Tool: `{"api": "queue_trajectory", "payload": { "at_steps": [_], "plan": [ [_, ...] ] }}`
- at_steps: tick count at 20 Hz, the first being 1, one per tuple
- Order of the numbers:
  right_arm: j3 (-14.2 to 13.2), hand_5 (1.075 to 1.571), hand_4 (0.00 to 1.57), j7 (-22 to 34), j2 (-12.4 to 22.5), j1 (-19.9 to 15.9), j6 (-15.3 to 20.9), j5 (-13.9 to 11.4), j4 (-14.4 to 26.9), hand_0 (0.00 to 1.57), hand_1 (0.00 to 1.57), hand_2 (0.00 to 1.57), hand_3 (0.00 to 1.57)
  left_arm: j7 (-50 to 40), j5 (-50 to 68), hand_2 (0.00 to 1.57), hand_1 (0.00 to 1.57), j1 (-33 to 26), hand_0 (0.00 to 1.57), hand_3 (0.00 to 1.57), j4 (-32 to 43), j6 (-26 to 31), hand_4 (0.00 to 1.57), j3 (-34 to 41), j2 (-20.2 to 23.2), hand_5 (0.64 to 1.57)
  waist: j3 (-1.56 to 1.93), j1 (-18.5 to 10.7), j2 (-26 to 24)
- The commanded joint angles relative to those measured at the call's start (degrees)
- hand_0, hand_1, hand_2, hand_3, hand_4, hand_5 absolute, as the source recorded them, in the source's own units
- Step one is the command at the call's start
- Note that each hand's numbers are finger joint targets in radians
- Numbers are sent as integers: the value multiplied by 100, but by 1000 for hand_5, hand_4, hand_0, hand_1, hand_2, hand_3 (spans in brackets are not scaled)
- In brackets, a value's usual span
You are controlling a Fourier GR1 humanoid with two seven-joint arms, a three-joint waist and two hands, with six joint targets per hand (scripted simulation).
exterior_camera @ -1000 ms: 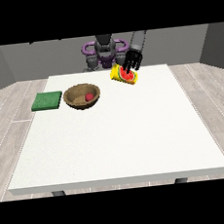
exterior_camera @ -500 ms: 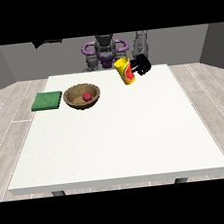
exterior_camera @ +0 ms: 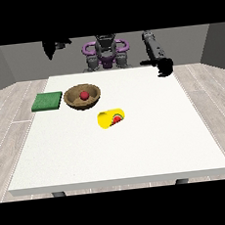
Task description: Pick the cup and pour the ball into the bowl, then pick the bowl and place it on the pad
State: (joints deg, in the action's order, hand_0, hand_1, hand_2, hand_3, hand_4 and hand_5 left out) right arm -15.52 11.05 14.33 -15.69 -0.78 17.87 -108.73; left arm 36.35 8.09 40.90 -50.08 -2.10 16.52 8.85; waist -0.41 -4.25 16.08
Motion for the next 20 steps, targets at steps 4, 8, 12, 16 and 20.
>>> {"api": "queue_trajectory", "payload": {
  "at_steps": [4, 8, 12, 16, 20],
  "plan": [
    [371, 1569, 484, -211, -329, -98, 318, -502, 391, 0, 0, 0, 0, -524, 629, 0, 0, 405, 0, 0, 312, 1307, 0, 460, 1241, 1537, 39, -48, 276],
    [157, 1570, 477, -786, -318, -133, -3, -352, 1417, 0, 0, 0, 0, -1275, 631, 0, 0, 944, 0, 0, 94, 1369, 0, 443, 1838, 1515, 50, -44, 352],
    [-73, 1569, 392, -1451, -445, -211, -304, -69, 2374, 0, 0, 0, 0, -1852, 636, 0, 0, 1333, 0, 0, -131, 1512, 0, 451, 2442, 1518, 59, -98, 423],
    [-169, 1570, 386, -2096, -496, -411, -494, -85, 3260, 0, 0, 0, 0, -2077, 724, 0, 0, 1502, 0, 0, -231, 1662, 0, 505, 2748, 1523, 51, -72, 606],
    [-284, 1571, 315, -2134, -202, -722, -837, 25, 4054, 0, 0, 0, 0, -2374, 774, 0, 0, 1589, 0, 0, -287, 1602, 0, 538, 2907, 1544, 47, 79, 453]
  ]
}}
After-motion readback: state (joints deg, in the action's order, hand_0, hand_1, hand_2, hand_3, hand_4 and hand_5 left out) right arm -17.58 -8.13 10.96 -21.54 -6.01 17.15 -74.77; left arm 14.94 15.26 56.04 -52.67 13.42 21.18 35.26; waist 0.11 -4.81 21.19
